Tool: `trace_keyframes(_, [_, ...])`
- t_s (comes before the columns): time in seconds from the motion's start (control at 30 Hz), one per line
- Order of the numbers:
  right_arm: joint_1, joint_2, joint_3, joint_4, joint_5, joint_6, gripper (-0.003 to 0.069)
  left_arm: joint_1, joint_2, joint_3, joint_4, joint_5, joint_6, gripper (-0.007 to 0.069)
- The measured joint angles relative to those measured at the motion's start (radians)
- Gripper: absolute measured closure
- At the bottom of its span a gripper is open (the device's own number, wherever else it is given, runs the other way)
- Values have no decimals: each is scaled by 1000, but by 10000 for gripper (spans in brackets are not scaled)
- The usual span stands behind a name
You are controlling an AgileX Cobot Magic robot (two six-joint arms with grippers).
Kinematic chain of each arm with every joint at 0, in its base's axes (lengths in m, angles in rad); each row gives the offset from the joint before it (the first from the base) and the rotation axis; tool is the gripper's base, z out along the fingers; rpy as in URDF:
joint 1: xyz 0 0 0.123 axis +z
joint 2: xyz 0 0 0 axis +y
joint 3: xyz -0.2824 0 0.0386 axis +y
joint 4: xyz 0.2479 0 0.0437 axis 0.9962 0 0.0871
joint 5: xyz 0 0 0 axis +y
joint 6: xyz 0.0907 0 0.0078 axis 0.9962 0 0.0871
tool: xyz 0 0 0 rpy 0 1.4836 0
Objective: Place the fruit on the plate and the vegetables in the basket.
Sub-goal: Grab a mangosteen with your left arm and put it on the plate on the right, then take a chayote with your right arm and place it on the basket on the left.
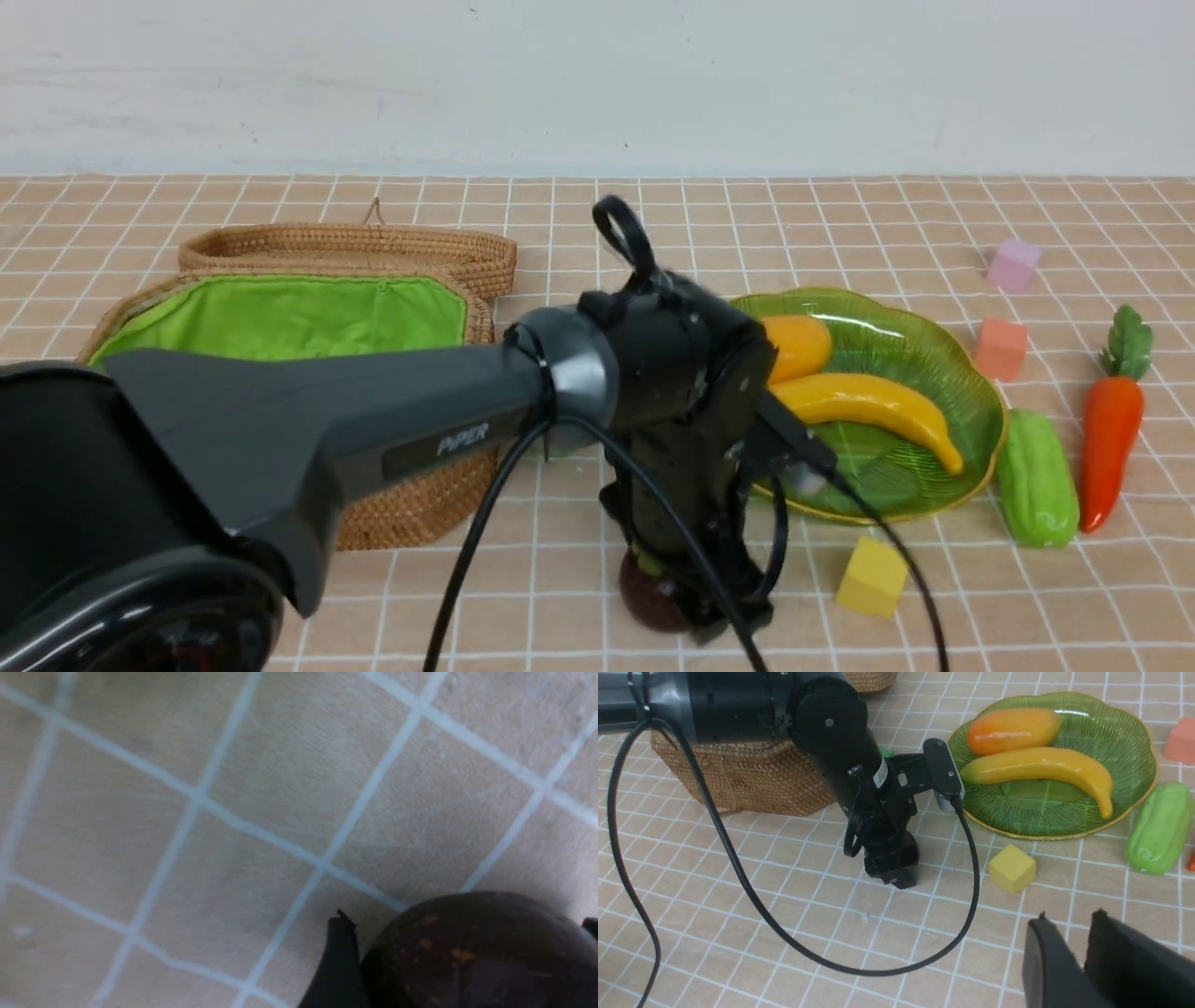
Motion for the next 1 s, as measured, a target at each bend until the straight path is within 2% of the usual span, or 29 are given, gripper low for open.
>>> trace_keyframes(0.1, [0, 0, 0, -8, -17, 0, 505, -7, -18, -83, -18, -24, -15, 57])
trace_keyframes(0.17, [0, 0, 0, -21, -30, 0, 505, -14, -28, -196, -85, -144, -19, 57])
trace_keyframes(0.2, [0, 0, 0, -23, -33, 0, 505, -14, -27, -196, -90, -156, -19, 57])
trace_keyframes(0.23, [0, 0, 0, -23, -38, 0, 503, -17, -9, -252, -118, -248, -19, 57])
trace_keyframes(0.33, [0, 0, 0, -22, -40, 1, 500, -19, 80, -345, -125, -370, -19, 57])
trace_keyframes(0.47, [0, 0, 0, -7, -40, 1, 497, -18, 199, -387, -115, -411, -20, 57])
trace_keyframes(0.67, [0, 6, 0, -3, -40, 34, 492, -17, 228, -389, -83, -419, -22, -38])
trace_keyframes(0.77, [0, 25, 0, -19, -40, 63, 488, -16, 196, -389, -83, -409, -37, -46])
trace_keyframes(0.9, [0, 113, 0, -27, -38, 94, 480, -11, 66, -391, -83, -246, -91, -35])
trace_keyframes(0.97, [0, 179, 0, -40, -38, 100, 476, -10, -20, -394, -75, -112, -137, 3])
trace_keyframes(1.0, [0, 187, 0, -42, -38, 100, 475, -9, -30, -394, -74, -98, -148, 9])
